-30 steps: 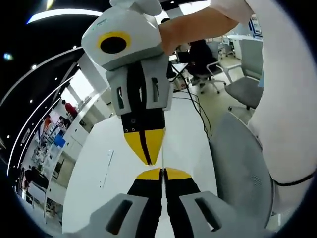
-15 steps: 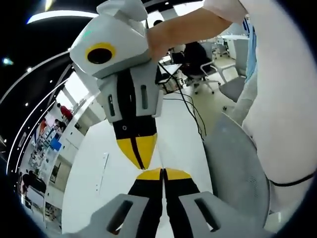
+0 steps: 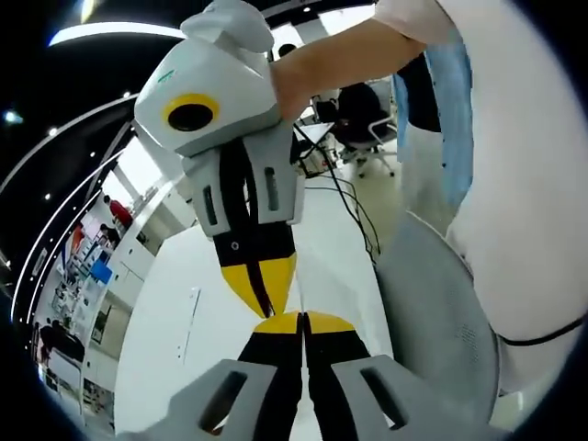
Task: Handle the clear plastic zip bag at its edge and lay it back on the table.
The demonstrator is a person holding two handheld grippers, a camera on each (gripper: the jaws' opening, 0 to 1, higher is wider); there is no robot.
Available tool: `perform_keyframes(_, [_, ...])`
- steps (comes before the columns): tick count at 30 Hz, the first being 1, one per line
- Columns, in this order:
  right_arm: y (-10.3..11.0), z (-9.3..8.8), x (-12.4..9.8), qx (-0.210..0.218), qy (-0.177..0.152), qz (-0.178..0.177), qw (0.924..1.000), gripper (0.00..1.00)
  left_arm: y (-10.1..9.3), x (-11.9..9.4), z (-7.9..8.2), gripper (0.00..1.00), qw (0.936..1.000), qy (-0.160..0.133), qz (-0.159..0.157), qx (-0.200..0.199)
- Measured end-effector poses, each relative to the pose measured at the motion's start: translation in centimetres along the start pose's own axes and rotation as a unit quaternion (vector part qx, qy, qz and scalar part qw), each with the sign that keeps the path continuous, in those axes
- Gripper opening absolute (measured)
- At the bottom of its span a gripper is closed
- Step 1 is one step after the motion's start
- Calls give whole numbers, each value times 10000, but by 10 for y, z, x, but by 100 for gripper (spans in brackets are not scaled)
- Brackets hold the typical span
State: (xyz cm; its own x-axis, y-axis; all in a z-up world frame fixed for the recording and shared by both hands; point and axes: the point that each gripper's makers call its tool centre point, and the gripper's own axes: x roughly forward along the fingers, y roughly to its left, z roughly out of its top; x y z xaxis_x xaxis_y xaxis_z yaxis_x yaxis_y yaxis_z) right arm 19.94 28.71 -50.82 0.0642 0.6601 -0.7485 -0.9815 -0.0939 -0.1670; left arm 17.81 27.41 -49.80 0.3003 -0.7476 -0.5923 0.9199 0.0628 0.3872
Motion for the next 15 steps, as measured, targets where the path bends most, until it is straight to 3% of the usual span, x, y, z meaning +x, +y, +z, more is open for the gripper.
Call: perform_keyframes(15, [12,-2,7,103,143,303,9994,0,-4,0,0,0,9999,-4,-65,79])
